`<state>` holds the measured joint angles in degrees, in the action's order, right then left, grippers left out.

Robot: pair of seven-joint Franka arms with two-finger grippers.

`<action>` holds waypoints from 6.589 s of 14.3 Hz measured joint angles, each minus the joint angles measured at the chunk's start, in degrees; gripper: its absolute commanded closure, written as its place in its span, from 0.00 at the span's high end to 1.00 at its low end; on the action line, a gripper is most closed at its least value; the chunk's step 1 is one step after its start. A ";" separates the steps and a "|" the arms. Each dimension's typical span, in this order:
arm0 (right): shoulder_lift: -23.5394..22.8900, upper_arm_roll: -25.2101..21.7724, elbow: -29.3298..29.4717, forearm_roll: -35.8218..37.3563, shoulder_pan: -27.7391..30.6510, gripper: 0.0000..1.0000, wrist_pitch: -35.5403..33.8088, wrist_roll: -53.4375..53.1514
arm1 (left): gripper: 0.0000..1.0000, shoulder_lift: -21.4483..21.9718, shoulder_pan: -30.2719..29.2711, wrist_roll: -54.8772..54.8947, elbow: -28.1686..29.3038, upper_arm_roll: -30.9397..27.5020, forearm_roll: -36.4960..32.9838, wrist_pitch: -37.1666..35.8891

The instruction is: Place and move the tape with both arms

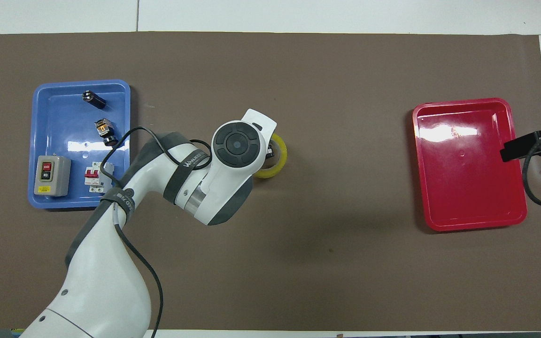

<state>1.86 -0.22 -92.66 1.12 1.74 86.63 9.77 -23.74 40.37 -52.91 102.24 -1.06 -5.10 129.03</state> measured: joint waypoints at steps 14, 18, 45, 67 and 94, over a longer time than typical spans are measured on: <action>-0.01 0.31 -1.58 -1.06 -3.38 1.00 3.81 -2.54 | 1.00 11.02 -6.00 8.58 7.49 -1.17 -0.29 0.77; -2.15 0.93 -3.22 -4.03 -14.75 1.00 12.05 -16.97 | 1.00 20.20 -16.10 24.17 10.74 -1.38 -0.30 -8.53; -25.92 0.08 -8.57 -1.90 -31.17 0.00 39.78 -30.64 | 1.00 25.91 -38.55 51.91 -8.89 -2.07 5.38 -40.00; -16.20 -0.59 -18.38 1.88 11.36 0.00 35.59 12.15 | 1.00 26.14 -38.49 51.98 -8.88 -1.53 5.98 -40.01; 2.40 3.37 1.45 0.49 7.08 1.00 -3.41 7.61 | 1.00 26.17 -38.49 51.98 -8.88 -1.53 5.98 -40.01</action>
<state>4.26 3.15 -91.21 1.61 8.82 83.22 17.38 2.43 1.88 -0.94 93.36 -2.59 0.89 89.02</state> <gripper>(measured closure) 0.000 0.000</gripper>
